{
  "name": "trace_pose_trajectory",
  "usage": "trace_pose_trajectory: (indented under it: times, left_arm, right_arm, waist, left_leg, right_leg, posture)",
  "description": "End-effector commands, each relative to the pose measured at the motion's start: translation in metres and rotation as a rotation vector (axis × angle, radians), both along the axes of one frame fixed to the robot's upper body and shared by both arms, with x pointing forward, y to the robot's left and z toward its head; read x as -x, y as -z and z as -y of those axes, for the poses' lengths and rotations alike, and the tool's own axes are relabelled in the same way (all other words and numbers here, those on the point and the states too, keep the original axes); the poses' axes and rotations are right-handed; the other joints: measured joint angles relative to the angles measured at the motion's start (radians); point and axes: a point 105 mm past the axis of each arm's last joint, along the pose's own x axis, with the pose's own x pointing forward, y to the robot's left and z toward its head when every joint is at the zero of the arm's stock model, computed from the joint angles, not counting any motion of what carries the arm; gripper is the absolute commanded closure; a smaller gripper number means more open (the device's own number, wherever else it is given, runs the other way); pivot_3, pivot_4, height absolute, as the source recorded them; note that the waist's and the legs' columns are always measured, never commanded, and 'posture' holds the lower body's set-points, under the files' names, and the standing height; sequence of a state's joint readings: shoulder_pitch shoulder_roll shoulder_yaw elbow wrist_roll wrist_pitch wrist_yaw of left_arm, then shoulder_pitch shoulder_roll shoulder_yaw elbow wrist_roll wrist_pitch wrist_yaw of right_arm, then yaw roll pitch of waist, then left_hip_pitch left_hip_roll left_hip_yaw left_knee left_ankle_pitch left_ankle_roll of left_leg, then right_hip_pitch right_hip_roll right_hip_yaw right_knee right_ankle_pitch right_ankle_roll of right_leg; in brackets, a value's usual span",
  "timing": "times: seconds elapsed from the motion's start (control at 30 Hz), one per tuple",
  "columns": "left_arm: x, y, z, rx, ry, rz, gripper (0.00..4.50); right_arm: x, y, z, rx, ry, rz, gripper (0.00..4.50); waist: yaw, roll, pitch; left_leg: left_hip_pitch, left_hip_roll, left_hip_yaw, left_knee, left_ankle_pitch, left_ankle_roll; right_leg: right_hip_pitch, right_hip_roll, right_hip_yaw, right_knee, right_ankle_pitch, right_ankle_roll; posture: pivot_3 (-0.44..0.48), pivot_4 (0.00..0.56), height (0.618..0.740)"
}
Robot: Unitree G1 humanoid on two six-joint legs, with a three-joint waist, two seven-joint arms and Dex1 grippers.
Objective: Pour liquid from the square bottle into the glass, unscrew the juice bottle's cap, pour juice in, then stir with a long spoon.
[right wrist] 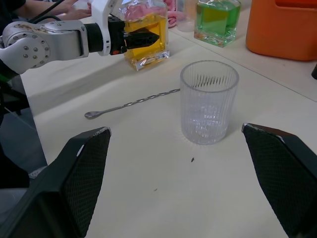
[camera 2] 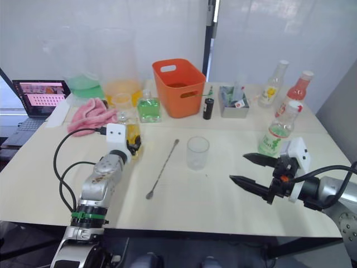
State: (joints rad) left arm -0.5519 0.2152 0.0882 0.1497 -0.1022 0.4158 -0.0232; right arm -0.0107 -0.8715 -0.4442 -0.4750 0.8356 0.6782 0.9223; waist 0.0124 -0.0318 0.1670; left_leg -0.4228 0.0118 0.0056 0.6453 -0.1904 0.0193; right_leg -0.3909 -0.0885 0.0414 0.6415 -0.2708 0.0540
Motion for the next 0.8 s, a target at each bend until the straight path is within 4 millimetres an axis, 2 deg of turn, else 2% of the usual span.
trace_pose_trajectory:
  times: [0.03, 0.13, 0.3, 0.37, 0.43, 0.57, 0.7, 0.8]
  left_arm:
    - [0.006, -0.068, -0.005, 0.000, 0.149, 0.271, 1.70]
    - [0.010, -0.074, -0.011, -0.063, 0.246, 0.303, 1.70]
    - [0.034, -0.092, -0.001, -0.041, 0.619, 0.354, 1.70]
    - [0.047, -0.096, 0.009, -0.024, 0.810, 0.340, 1.70]
    - [0.061, -0.093, 0.024, -0.030, 1.021, 0.286, 1.70]
    - [0.078, -0.076, 0.048, -0.070, 1.291, 0.179, 1.70]
    - [0.089, -0.055, 0.068, -0.168, 1.468, 0.107, 1.70]
    - [0.093, -0.040, 0.100, -0.192, 1.589, 0.116, 1.70]
  right_arm:
    - [0.002, -0.006, -0.003, 0.008, 0.003, 0.048, 0.00]
    - [0.001, -0.005, -0.003, 0.008, 0.010, 0.046, 0.00]
    - [-0.005, -0.003, -0.002, 0.011, 0.036, 0.051, 0.00]
    - [-0.007, -0.004, -0.001, 0.006, 0.043, 0.056, 0.00]
    - [-0.009, -0.005, 0.001, -0.002, 0.055, 0.062, 0.00]
    - [-0.010, -0.002, 0.003, 0.000, 0.058, 0.054, 0.00]
    - [-0.010, -0.004, 0.005, 0.003, 0.059, 0.057, 0.00]
    - [-0.010, -0.005, 0.008, 0.010, 0.074, 0.067, 0.00]
  waist:
    - [-0.003, -0.001, 0.001]
    - [-0.003, -0.003, 0.002]
    - [-0.001, -0.003, 0.002]
    - [0.002, -0.003, 0.002]
    - [0.001, -0.003, 0.002]
    - [0.001, -0.003, 0.002]
    - [-0.006, -0.003, 0.002]
    - [-0.005, -0.003, 0.002]
  left_leg:
    - [-0.001, 0.000, 0.000, 0.000, 0.000, 0.000]
    - [-0.005, 0.001, 0.000, 0.000, 0.000, 0.000]
    - [-0.010, 0.000, 0.001, 0.000, 0.000, 0.000]
    - [-0.010, 0.000, 0.000, 0.000, 0.000, 0.000]
    - [-0.010, 0.000, 0.001, 0.001, 0.000, 0.000]
    - [-0.011, 0.000, 0.004, 0.002, 0.000, 0.000]
    - [-0.011, 0.000, 0.006, 0.003, 0.000, 0.000]
    - [-0.011, 0.001, 0.006, 0.003, 0.000, 0.000]
  right_leg:
    - [-0.002, 0.000, 0.000, 0.000, 0.000, 0.000]
    - [-0.006, 0.001, 0.000, 0.001, 0.000, 0.000]
    - [-0.013, -0.002, 0.000, 0.005, 0.000, 0.000]
    - [-0.012, -0.002, 0.000, 0.004, 0.000, 0.000]
    - [-0.013, -0.002, -0.001, 0.004, 0.000, 0.000]
    - [-0.012, -0.001, -0.002, 0.004, 0.000, 0.000]
    - [-0.012, 0.001, -0.001, 0.004, 0.000, 0.000]
    - [-0.012, 0.003, -0.001, 0.004, 0.000, 0.000]
  posture:
    - [0.000, 0.150, 0.739]
    - [0.000, 0.150, 0.739]
    - [0.000, 0.150, 0.739]
    - [0.000, 0.150, 0.739]
    - [0.000, 0.150, 0.739]
    - [0.000, 0.150, 0.739]
    - [0.000, 0.150, 0.739]
    - [0.000, 0.150, 0.739]
